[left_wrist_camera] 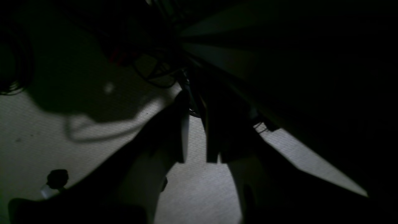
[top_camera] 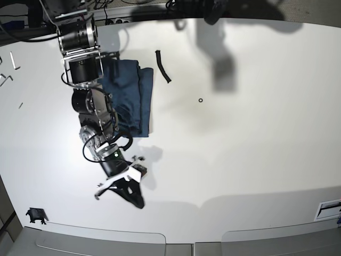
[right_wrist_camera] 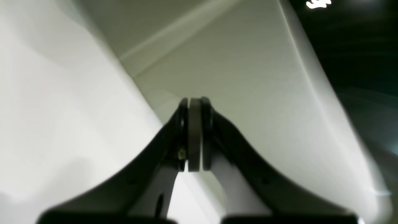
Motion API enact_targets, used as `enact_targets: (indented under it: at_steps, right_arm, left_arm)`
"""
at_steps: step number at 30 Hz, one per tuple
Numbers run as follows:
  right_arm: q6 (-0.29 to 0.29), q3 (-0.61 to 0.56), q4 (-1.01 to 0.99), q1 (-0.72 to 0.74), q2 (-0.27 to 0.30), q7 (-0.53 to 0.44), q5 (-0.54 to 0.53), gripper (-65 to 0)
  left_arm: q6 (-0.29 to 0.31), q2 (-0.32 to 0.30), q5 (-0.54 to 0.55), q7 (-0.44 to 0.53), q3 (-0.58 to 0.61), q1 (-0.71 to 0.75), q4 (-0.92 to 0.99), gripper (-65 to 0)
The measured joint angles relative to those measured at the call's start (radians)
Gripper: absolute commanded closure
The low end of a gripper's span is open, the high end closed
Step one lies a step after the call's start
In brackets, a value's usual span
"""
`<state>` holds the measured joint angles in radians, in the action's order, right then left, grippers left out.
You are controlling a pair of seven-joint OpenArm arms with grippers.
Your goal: Fold the T-shirt properly
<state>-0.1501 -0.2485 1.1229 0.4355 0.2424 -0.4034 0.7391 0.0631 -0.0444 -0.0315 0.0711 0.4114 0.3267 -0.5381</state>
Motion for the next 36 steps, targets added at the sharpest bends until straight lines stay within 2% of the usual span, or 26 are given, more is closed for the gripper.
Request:
enact_targets:
  at_steps: [2, 5, 8, 9, 16, 28, 31, 32, 34, 36]
  right_arm:
    - [-0.147, 0.0, 0.0, 0.0, -0.001, -0.031, -0.111, 0.0]
    - [-0.355, 0.002, 0.0, -0.001, 0.003, -0.022, -0.252, 0.0]
    - [-0.536, 0.001, 0.0, -0.007, 0.003, -0.021, -0.352, 0.0]
    - [-0.563, 0.0, 0.0, -0.012, 0.002, -0.02, -0.377, 0.0]
    - [-0.557, 0.0, 0.0, -0.063, -0.001, -0.018, -0.578, 0.0]
    - [-0.557, 0.002, 0.0, -0.073, -0.007, 0.001, -0.594, 0.0]
    - [-0.557, 0.033, 0.0, -0.072, -0.022, 0.005, -0.547, 0.0]
    - [-0.537, 0.05, 0.0, -0.073, -0.031, 0.005, -0.505, 0.0]
    - [-0.446, 0.097, 0.0, -0.076, -0.054, 0.008, -0.446, 0.0]
    - [-0.385, 0.159, 0.0, -0.075, -0.072, 0.01, -0.421, 0.0]
  left_arm:
    - [0.0, 0.0, 0.0, 0.0, 0.0, 0.0, 0.0, -8.1]
    - [0.0, 0.0, 0.0, 0.0, 0.0, 0.0, 0.0, -8.1]
    - [0.0, 0.0, 0.0, 0.0, 0.0, 0.0, 0.0, -8.1]
    - [0.0, 0.0, 0.0, 0.0, 0.0, 0.0, 0.0, -8.1]
    - [0.0, 0.0, 0.0, 0.0, 0.0, 0.0, 0.0, -8.1]
    - [0.0, 0.0, 0.0, 0.0, 0.0, 0.0, 0.0, -8.1]
    - [0.0, 0.0, 0.0, 0.0, 0.0, 0.0, 0.0, -8.1]
    - [0.0, 0.0, 0.0, 0.0, 0.0, 0.0, 0.0, -8.1]
    - [0.0, 0.0, 0.0, 0.0, 0.0, 0.0, 0.0, -8.1]
    - [0.0, 0.0, 0.0, 0.0, 0.0, 0.0, 0.0, -8.1]
